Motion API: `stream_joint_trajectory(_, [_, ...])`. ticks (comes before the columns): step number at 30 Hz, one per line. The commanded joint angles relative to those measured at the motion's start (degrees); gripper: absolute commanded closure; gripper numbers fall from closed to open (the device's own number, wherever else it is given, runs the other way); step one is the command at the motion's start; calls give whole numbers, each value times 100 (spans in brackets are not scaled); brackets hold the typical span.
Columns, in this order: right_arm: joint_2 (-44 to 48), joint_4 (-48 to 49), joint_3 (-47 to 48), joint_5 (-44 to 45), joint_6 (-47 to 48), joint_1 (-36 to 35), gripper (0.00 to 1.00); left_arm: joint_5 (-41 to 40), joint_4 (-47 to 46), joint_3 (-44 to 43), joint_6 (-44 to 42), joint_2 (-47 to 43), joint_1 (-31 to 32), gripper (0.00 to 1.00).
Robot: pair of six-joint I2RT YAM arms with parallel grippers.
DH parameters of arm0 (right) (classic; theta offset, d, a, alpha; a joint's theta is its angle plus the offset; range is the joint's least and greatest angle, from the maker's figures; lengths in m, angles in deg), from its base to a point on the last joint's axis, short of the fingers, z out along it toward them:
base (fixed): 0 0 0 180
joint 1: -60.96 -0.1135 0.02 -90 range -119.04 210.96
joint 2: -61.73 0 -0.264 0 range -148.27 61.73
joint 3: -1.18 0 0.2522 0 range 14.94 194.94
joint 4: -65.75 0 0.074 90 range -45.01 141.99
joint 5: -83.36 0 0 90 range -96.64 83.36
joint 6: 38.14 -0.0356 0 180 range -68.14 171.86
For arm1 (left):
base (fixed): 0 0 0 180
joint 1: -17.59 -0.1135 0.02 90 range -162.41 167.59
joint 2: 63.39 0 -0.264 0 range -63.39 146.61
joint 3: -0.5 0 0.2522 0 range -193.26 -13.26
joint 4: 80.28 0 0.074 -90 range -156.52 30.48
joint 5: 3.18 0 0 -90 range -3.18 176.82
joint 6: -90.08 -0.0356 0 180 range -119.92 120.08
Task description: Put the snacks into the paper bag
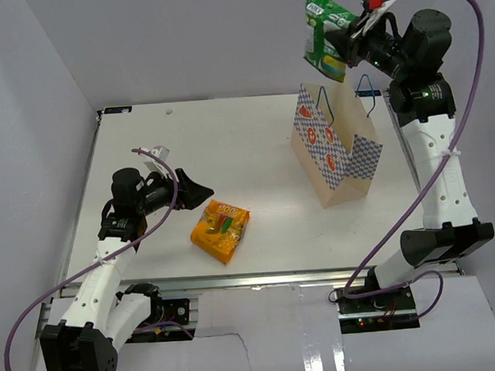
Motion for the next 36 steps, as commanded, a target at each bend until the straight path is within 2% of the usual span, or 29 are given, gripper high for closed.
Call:
stream_joint_trajectory(1, [343, 196, -113, 514, 321, 303, 92, -6, -23, 75, -162, -29, 12, 2])
stream_joint_trajectory(12, [1160, 91, -2143, 1174, 962, 506, 92, -235, 320, 110, -452, 68, 12, 2])
stream_joint_trajectory(15, [1319, 56, -2644, 1244, 1146, 506, 90, -261, 373, 198, -452, 42, 12, 2])
stream_joint_trajectory(18, [1389, 47, -3005, 1314, 1305, 506, 84, -270, 373, 268, -434, 77, 12, 2])
stream_joint_trajectory(21, [1424, 29, -3138, 1349, 1393, 506, 73, -340, 390, 295, -452, 138, 21, 2])
stream_joint_trajectory(22, [1424, 20, -3129, 1358, 1402, 506, 64, -375, 399, 304, -469, 225, 38, 2])
stream_joint_trajectory(25, [1424, 3, -2971, 1358, 1376, 506, 52, -621, 443, 208, -618, 532, 187, 2])
stream_joint_trajectory(29, [1398, -103, -2498, 1236, 1200, 515, 48, -1341, 715, -126, -882, 1183, 714, 2])
stream_joint_trajectory(31, [1407, -190, -2104, 1104, 1138, 532, 43, -1719, 803, -380, -1040, 1630, 969, 2])
stream_joint_trajectory(32, [1407, -234, -1970, 860, 1164, 532, 38, -1781, 856, -460, -1093, 1780, 1040, 2])
stream_joint_trajectory(33, [1415, -296, -1830, 683, 1243, 541, 25, -1886, 874, -539, -1146, 1912, 1162, 2])
stream_joint_trajectory(34, [1416, -375, -1593, 516, 1287, 558, 20, -1922, 900, -705, -1242, 2184, 1216, 4])
stream_joint_trajectory(35, [1416, -541, -1495, 114, 1322, 558, 11, -1940, 961, -794, -1286, 2308, 1251, 4])
stream_joint_trajectory(36, [1424, -621, -1433, -99, 1340, 558, 8, -1949, 988, -873, -1339, 2414, 1330, 5])
